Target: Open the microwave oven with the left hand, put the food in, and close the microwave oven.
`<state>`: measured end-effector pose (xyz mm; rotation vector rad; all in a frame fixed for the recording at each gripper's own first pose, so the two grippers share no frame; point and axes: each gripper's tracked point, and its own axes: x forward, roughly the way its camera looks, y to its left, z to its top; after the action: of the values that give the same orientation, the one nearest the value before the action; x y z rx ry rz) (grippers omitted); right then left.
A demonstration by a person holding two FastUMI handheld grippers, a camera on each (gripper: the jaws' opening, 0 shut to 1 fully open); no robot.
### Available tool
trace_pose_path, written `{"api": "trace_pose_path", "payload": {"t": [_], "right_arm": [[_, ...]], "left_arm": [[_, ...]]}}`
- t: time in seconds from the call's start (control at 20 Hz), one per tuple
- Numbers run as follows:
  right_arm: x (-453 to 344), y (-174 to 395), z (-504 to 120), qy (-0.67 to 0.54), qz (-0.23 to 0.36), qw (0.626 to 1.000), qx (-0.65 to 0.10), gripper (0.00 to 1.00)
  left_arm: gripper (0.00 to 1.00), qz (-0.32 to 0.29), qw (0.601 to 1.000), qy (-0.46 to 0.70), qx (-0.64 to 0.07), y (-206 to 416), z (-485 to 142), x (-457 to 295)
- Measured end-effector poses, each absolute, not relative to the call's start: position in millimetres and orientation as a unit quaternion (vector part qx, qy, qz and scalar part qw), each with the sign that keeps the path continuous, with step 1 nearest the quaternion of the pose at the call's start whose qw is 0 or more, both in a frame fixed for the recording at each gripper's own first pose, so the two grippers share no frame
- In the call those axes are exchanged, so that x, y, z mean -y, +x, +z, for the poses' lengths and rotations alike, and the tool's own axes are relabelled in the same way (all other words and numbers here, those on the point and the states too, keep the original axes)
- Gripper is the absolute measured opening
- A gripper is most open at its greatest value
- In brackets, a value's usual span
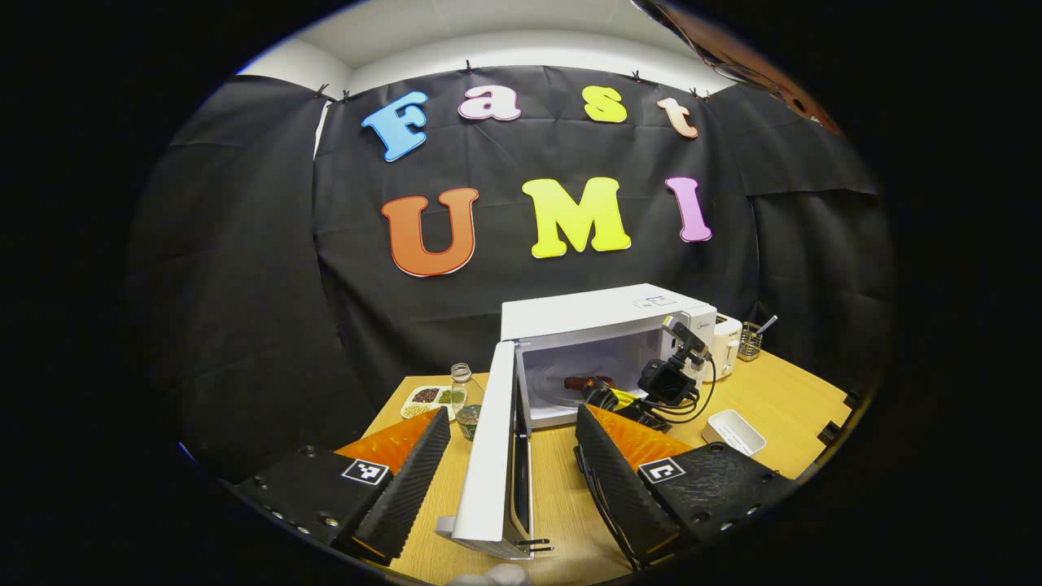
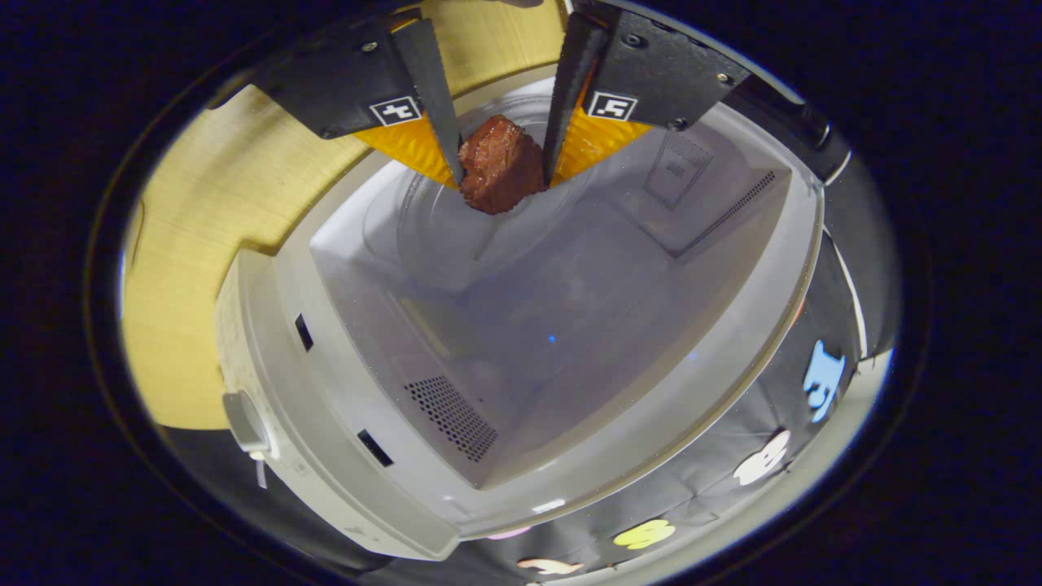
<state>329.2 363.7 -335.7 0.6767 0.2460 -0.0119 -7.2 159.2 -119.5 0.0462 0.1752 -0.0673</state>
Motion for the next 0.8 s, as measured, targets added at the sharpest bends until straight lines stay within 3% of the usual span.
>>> {"api": "trace_pose_path", "payload": {"t": [0.05, 0.1, 0.15, 0.2, 0.25, 0.35, 0.4, 0.5, 0.55, 0.8], "right_arm": [[-364, 328, -335, 0.317, -0.004, 0.941, -0.120, 0.65], [-363, 328, -332, 0.308, -0.008, 0.944, -0.119, 0.68], [-363, 329, -334, 0.290, -0.006, 0.949, -0.124, 0.59], [-360, 326, -337, 0.266, -0.010, 0.954, -0.137, 0.78], [-356, 326, -331, 0.253, -0.010, 0.959, -0.130, 0.83], [-354, 327, -319, 0.210, -0.008, 0.971, -0.116, 0.85], [-352, 327, -317, 0.183, -0.001, 0.976, -0.118, 0.79], [-357, 329, -315, 0.172, 0.007, 0.978, -0.119, 0.83], [-356, 329, -317, 0.154, 0.007, 0.981, -0.121, 0.96], [-351, 323, -322, 0.153, 0.014, 0.980, -0.128, 0.97]], "left_arm": [[0.95, -0.035, 0.995, 0.020, -0.088, -7, -120, -158], [0.96, -0.036, 0.995, 0.019, -0.087, -7, -118, -158], [0.95, -0.035, 0.996, 0.018, -0.086, -6, -117, -158], [0.96, -0.034, 0.996, 0.017, -0.086, -6, -116, -159], [0.96, -0.033, 0.996, 0.016, -0.084, -6, -116, -159], [0.96, -0.033, 0.996, 0.012, -0.084, -6, -114, -156], [0.96, -0.036, 0.996, 0.013, -0.082, -6, -112, -155], [0.96, -0.035, 0.996, 0.016, -0.077, -5, -109, -154], [0.96, -0.035, 0.996, 0.015, -0.075, -5, -109, -152], [0.95, -0.041, 0.996, 0.015, -0.074, -5, -109, -146]]}}
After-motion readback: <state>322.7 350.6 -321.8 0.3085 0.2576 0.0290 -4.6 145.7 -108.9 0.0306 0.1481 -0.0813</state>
